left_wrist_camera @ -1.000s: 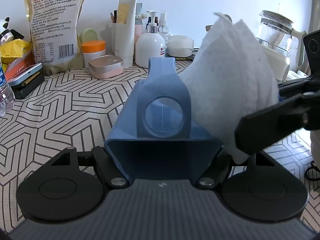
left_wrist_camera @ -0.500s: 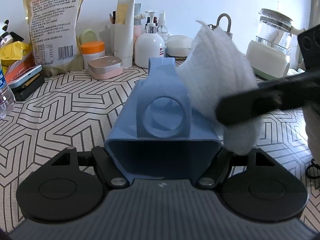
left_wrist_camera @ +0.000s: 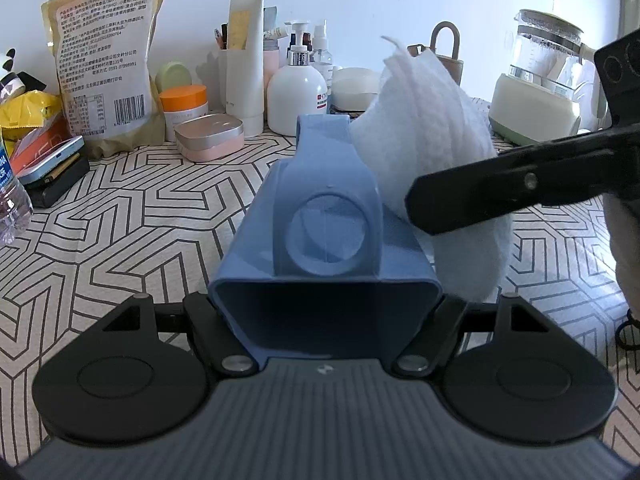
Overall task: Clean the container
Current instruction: 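Rub the white wipe up and down the container's side wall with the right tool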
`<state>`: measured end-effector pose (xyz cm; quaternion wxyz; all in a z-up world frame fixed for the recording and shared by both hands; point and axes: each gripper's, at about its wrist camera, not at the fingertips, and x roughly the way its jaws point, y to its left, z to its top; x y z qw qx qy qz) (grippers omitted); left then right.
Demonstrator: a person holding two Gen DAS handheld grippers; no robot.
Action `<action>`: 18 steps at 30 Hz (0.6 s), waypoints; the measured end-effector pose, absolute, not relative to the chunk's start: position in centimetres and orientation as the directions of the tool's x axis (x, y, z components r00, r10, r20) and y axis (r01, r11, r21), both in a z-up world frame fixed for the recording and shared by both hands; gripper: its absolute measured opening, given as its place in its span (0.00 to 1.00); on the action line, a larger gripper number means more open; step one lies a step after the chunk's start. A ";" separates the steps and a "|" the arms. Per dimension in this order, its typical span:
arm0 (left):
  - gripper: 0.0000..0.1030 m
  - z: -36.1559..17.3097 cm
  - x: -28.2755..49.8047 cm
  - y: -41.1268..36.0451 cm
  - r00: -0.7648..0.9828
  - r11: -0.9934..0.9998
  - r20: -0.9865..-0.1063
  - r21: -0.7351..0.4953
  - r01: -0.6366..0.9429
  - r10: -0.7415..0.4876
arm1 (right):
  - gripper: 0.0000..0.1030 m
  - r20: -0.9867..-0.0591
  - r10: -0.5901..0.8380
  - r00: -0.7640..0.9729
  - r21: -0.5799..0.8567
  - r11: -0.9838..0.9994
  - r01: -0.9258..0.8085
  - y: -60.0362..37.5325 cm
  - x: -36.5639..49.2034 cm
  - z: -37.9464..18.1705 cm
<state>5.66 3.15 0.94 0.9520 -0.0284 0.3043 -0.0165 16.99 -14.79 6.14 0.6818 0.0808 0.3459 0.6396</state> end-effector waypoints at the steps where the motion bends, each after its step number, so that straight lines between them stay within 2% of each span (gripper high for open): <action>1: 0.71 0.9 5.7 3.2 0.814 0.998 -0.578 -0.066 0.014 -0.050 | 0.22 -0.366 0.928 -0.062 0.550 0.162 -0.819 -14.7 16.9 6.2; 11: 0.71 0.9 5.8 2.8 0.808 0.999 -0.588 -0.041 0.019 -0.039 | 0.22 -0.348 0.926 -0.147 0.535 0.068 -0.842 -14.1 15.3 6.8; 14: 0.71 0.9 5.8 2.8 0.806 0.999 -0.591 -0.037 0.019 -0.037 | 0.18 -0.362 0.926 -0.106 0.522 0.107 -0.846 -14.0 15.5 6.7; 18: 0.71 0.9 5.8 2.8 0.807 0.999 -0.589 -0.039 0.019 -0.038 | 0.18 -0.381 0.923 -0.043 0.520 0.175 -0.836 -14.7 16.4 6.5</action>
